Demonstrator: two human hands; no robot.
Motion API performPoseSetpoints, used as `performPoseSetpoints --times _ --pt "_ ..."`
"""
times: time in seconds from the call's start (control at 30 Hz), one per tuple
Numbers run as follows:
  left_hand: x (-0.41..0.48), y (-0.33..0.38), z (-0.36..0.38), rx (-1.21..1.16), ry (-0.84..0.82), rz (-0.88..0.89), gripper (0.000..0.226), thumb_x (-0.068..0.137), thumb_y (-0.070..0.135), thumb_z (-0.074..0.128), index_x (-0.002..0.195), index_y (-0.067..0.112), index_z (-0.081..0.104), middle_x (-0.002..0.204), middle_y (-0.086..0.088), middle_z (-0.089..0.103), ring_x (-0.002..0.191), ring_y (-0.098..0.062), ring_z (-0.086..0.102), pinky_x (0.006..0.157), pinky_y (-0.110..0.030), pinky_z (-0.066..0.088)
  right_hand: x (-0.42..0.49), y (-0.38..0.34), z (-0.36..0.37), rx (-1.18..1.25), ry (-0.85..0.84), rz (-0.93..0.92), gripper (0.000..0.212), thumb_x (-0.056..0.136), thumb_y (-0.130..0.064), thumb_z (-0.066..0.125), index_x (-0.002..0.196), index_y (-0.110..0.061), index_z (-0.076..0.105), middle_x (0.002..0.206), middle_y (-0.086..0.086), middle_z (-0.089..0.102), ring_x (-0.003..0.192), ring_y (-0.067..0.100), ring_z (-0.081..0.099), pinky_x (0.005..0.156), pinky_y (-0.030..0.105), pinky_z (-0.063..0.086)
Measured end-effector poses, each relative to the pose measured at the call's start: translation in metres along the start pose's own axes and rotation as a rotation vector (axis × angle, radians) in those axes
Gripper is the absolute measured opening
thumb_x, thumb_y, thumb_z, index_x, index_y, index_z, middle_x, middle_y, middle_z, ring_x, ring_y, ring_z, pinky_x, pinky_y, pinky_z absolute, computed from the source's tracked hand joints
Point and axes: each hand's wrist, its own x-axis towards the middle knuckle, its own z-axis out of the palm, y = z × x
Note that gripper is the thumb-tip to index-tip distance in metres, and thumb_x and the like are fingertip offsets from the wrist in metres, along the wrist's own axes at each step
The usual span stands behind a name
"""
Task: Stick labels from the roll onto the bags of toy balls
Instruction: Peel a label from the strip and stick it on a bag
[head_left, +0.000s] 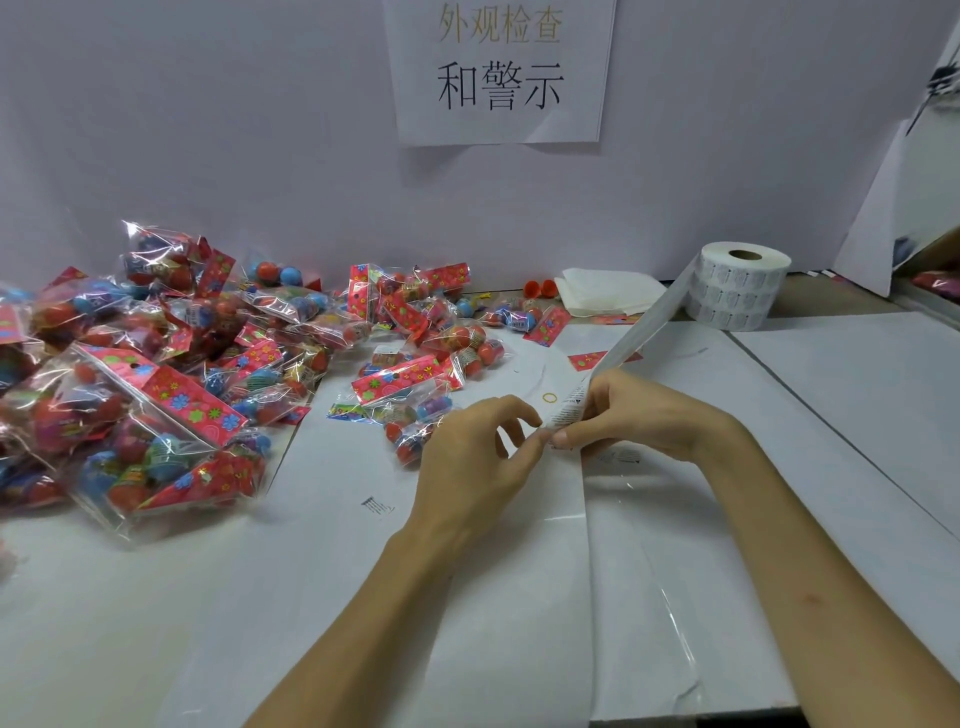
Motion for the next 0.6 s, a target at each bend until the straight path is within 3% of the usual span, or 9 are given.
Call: performPoseSetpoints --times 0.3,0.6 --pt "0.0012 0.0035 -0.0013 -0.071 -0.011 -0.052 0.015 0.082 0.042 0.068 0.086 0.03 0.076 0.074 0.012 0.071 0.067 -0.009 0.066 0.066 -0.036 0.057 -0.003 -0.0019 -0.0016 -0.037 -0.021 0.006 0.019 0.086 -0.011 0.079 0.105 -0.008 0.078 0.102 0.008 0.078 0.095 0.021 0.074 0.077 0.024 0.057" --pt "0.0032 -0.0002 0.0002 -0.102 0.004 -0.107 0.012 0.087 0.023 0.066 0.079 0.025 0.074 0.074 0.014 0.07 0.068 -0.006 0.063 0.062 -0.022 0.048 -0.0063 -0.0049 0.0013 -0.055 -0.068 0.001 0.017 0.085 -0.006 0.078 0.102 -0.004 0.077 0.1 0.014 0.077 0.088 0.017 0.072 0.076 0.024 0.056"
